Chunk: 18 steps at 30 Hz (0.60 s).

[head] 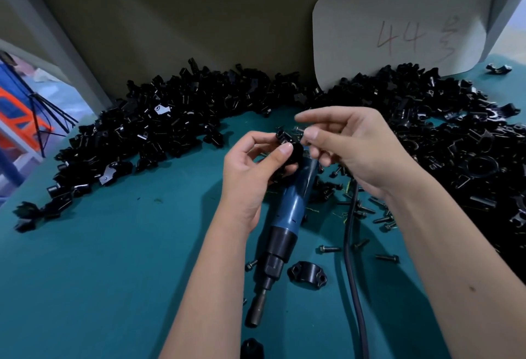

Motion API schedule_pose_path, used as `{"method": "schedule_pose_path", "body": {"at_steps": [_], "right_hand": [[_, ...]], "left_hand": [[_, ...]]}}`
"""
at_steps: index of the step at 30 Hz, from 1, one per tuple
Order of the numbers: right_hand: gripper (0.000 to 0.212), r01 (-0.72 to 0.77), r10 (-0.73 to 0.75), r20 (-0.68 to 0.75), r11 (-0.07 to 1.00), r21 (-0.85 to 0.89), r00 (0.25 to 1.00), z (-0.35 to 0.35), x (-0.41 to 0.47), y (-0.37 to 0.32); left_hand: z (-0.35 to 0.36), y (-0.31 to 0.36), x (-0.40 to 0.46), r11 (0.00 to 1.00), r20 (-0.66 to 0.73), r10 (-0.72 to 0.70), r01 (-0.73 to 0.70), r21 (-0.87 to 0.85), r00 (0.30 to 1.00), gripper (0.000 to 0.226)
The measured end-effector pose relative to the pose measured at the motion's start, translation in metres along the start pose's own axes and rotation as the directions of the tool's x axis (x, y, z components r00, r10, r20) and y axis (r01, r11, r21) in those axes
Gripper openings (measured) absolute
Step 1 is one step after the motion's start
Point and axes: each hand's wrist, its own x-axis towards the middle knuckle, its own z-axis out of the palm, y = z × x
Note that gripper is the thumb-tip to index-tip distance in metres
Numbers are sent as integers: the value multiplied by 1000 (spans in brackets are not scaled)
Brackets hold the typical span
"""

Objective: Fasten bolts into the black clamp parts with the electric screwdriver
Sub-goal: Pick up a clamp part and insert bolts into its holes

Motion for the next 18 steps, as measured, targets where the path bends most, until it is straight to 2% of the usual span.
{"method": "schedule_pose_path", "body": {"at_steps": [4,7,10,14,16,18], "right_hand": [[35,-24,56,130,971,-238,990,1,-1,0],[32,-17,48,94,949,-315,994,5,0,-1],[25,2,-10,-35,976,-216,999,4,1,1],[8,11,-22,-138,997,-77,990,7,0,6],[20,29,-41,-169,997,-71,985,9,0,11],[25,31,-38,-132,998,-52,991,11,0,14]], "left_hand": [[-4,-4,1,995,3,44,-44,92,999,17],[-5,-6,1,994,14,51,-52,101,999,17],[-3,-7,1,996,27,40,-42,85,999,16],[-3,-9,2,995,31,46,-48,88,998,14],[-3,-9,2,994,32,55,-58,91,998,14],[-3,-10,2,993,29,64,-66,102,998,14]]}}
